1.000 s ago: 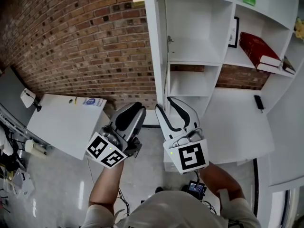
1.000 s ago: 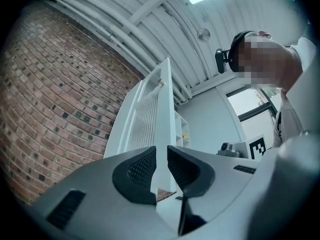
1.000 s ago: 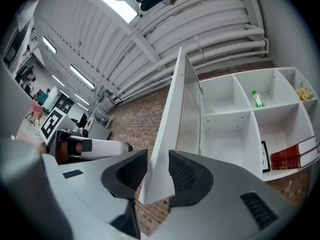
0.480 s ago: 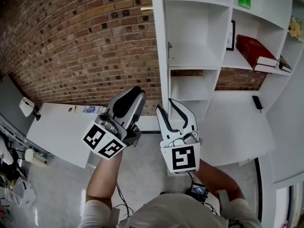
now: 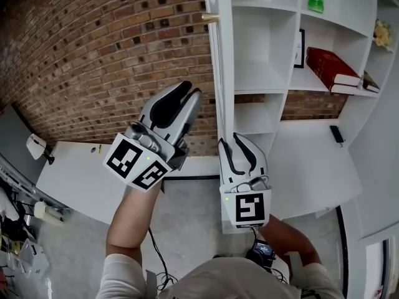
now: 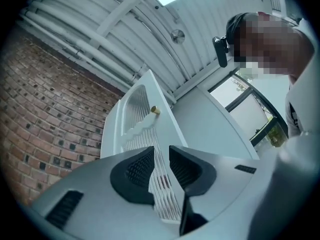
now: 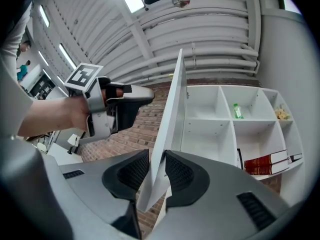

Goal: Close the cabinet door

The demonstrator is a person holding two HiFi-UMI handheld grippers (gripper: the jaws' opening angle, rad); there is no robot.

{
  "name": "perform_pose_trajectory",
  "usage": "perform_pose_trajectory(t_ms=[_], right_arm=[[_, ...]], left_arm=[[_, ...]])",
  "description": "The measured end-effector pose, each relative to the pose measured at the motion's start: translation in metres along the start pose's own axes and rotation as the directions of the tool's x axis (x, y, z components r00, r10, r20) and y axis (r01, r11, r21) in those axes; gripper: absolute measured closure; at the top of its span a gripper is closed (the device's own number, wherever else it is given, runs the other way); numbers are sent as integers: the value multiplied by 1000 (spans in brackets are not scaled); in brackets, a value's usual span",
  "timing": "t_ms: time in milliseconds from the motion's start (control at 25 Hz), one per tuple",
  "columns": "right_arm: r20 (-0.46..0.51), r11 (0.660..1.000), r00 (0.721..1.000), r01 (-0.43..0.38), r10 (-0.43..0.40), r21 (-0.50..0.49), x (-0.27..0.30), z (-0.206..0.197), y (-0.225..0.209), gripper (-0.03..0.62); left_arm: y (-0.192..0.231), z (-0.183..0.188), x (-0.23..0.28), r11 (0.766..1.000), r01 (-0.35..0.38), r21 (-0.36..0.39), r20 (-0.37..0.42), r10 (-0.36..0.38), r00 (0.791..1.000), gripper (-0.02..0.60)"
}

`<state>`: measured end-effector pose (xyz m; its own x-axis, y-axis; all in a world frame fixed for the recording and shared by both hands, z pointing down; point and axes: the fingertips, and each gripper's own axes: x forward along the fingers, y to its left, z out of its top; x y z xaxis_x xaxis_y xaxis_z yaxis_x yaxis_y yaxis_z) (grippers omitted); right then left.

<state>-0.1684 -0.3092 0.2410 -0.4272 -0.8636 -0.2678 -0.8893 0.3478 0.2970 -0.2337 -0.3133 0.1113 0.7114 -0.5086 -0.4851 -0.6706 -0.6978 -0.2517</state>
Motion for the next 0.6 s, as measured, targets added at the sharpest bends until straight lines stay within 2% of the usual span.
perform_pose_trajectory(t_ms=[240, 360, 600], right_arm=[[6, 1000, 1000, 16, -16, -3, -11, -6, -25, 480], [4, 1000, 1000, 5, -5, 3, -16, -10, -39, 484], [11, 1000, 1000, -18, 18, 12, -23, -17, -62, 487]], left_arm=[[-3, 27, 44, 997, 32, 63, 46, -35, 998, 474], [-13, 40, 68, 995, 63, 75, 76, -68, 995, 465], [-24, 58, 113, 991, 74, 113, 107, -86, 990, 462]])
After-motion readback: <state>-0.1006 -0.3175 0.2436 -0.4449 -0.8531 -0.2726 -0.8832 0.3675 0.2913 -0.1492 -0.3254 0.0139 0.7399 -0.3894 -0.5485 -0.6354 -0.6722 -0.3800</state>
